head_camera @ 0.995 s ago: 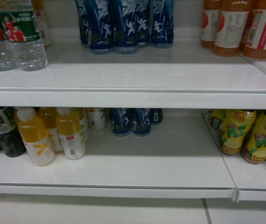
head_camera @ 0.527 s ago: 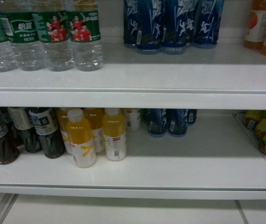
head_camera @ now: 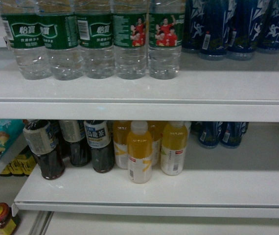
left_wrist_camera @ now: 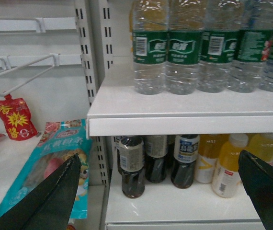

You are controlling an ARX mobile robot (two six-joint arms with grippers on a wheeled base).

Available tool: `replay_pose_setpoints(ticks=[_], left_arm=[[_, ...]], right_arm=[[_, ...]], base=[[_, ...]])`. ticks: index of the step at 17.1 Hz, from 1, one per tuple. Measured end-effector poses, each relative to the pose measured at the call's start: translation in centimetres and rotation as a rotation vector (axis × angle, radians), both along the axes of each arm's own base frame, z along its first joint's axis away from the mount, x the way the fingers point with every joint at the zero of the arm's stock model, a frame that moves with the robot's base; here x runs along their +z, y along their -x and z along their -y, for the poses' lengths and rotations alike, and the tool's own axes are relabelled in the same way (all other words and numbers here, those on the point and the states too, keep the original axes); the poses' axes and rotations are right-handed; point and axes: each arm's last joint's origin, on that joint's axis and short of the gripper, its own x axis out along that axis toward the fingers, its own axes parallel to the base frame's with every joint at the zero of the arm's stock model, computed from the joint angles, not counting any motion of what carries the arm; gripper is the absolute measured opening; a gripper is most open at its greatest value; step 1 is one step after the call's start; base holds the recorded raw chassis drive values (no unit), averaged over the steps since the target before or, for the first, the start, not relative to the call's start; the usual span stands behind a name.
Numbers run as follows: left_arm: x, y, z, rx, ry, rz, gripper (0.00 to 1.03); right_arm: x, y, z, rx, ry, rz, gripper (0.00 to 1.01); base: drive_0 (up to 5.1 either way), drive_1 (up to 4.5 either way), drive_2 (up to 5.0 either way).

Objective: Move water from second to third shelf

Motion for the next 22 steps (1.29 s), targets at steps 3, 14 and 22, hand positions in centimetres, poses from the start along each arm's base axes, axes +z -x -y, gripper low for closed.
replay_pose_setpoints(ticks=[3, 14, 22], left_arm=[[0.0, 0.0, 0.0, 0.0, 0.0, 0.0, 0.98], [-0.03, 0.0, 0.0, 0.0, 0.0, -0.003, 0.98], [-0.01, 0.0, -0.01, 0.003, 0.0, -0.002, 0.98]], right_arm=[[0.0, 0.01, 0.0, 0.0, 0.0, 0.0, 0.41], [0.01, 0.01, 0.0, 0.0, 0.0, 0.001, 0.41], [0.0, 0.01, -0.07, 0.009, -0.002, -0.001, 0.41]], base=[[-4.8, 3.53, 1.3], [-4.6, 3.85, 1.1], [-1.8, 1.02, 0.8]])
